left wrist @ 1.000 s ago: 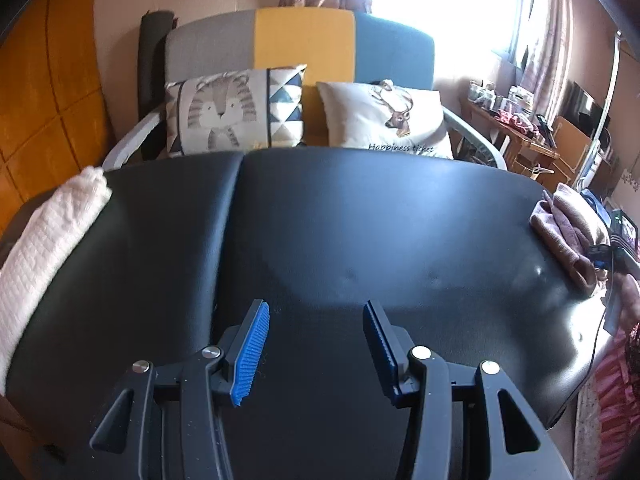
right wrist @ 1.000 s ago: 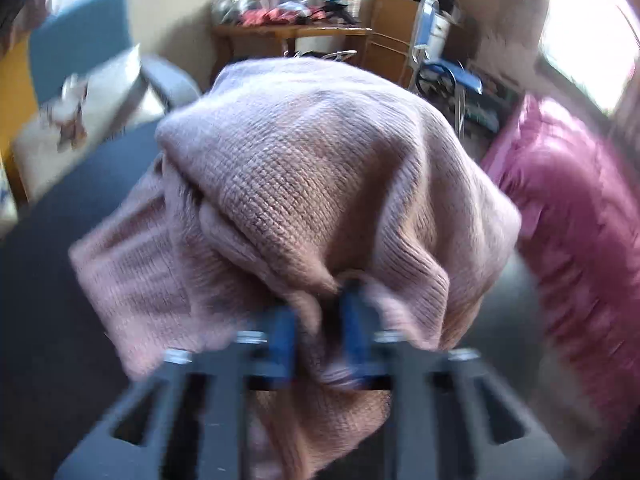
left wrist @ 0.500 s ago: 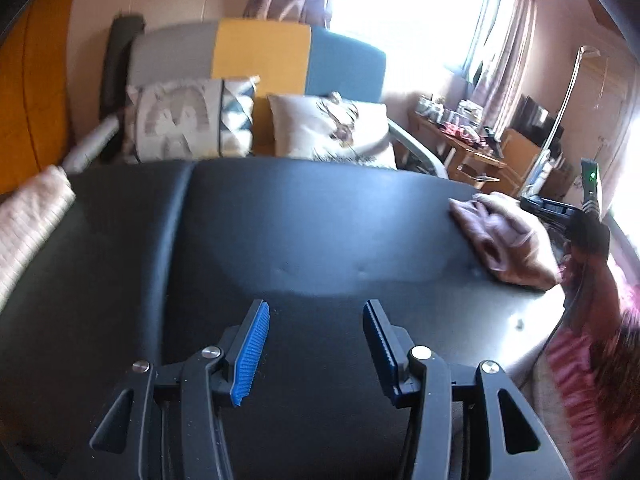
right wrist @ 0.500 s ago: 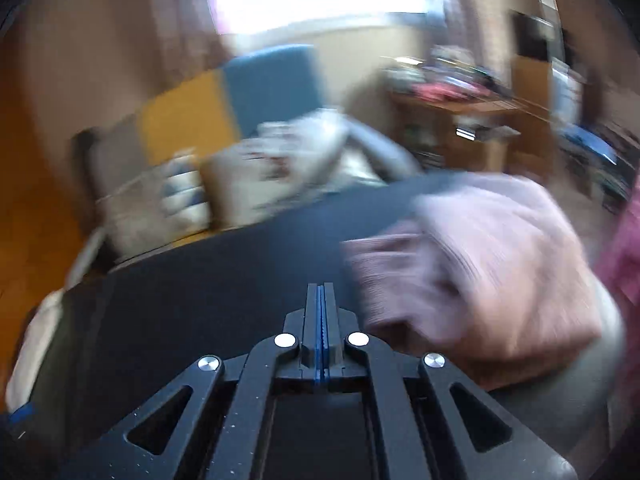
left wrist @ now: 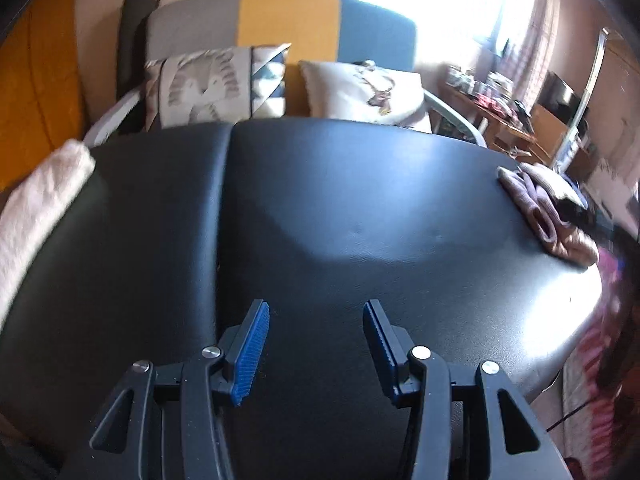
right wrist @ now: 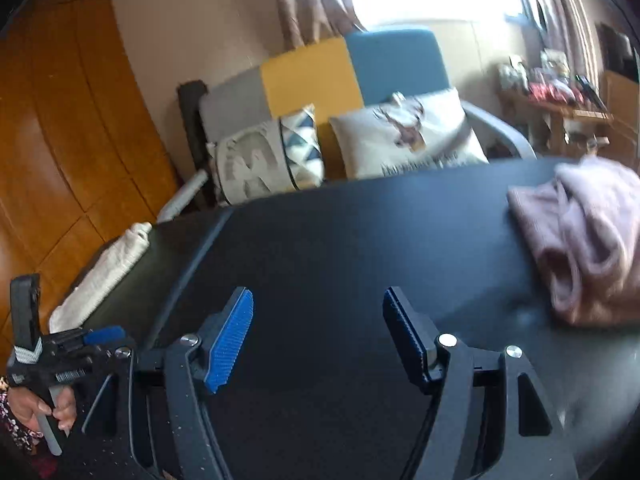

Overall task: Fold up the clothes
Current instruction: 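Move the right tool to the pink sweater and grasp its folded edge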

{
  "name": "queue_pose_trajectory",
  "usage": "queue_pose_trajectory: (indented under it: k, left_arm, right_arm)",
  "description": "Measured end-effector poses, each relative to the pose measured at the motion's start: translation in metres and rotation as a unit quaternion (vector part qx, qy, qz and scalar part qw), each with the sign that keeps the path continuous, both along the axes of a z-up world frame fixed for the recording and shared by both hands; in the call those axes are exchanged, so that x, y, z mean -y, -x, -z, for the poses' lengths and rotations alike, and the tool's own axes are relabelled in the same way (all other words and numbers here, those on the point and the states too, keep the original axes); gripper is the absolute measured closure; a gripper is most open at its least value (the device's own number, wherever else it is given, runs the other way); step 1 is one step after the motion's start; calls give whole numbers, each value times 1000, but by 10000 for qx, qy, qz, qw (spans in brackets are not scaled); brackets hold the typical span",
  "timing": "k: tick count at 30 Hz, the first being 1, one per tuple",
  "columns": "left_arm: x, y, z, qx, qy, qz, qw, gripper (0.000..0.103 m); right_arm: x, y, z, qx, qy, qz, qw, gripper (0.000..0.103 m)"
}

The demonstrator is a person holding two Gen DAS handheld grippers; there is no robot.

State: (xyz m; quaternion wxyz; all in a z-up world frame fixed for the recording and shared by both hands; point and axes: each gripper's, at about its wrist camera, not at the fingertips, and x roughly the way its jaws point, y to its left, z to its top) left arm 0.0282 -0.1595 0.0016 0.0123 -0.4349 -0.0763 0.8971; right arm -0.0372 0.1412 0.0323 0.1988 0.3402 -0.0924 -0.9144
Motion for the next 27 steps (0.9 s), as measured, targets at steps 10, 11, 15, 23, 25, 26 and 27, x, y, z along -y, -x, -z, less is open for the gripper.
queue_pose_trajectory:
  k: [10, 11, 15, 23, 25, 26, 27]
  left_arm:
    - [-23, -23, -55, -252, -594, 695, 9955, 53]
    - [-30, -29, -68, -384, -650, 856, 9935, 53]
    - [-52, -54, -116, -930, -611, 1282, 9855, 53]
    - [-69, -73, -217, -2084, 106, 1039, 9725, 53]
    - [-73, -75, -237, -2501, 295, 927, 9633, 53]
    - [-74, -73, -241, -2647, 343, 878, 9597, 52]
    - [-75, -69, -239, -2733, 348, 834, 9577, 51]
  right_arm:
    - [-61, -21, -59, -370, 330, 309, 9983, 32]
    - [-71, -27, -76, -542, 482, 348, 9968, 32]
    - [-110, -52, -142, -1171, 912, 656, 9867, 22]
    - [-181, -32, -189, -1232, -201, 2115, 9694, 13]
    - [-196, -9, -162, -818, -737, 2617, 9588, 13]
    - [-201, 4, -141, -541, -968, 2759, 9547, 13]
    - [-205, 18, -118, -264, -1165, 2867, 9505, 13]
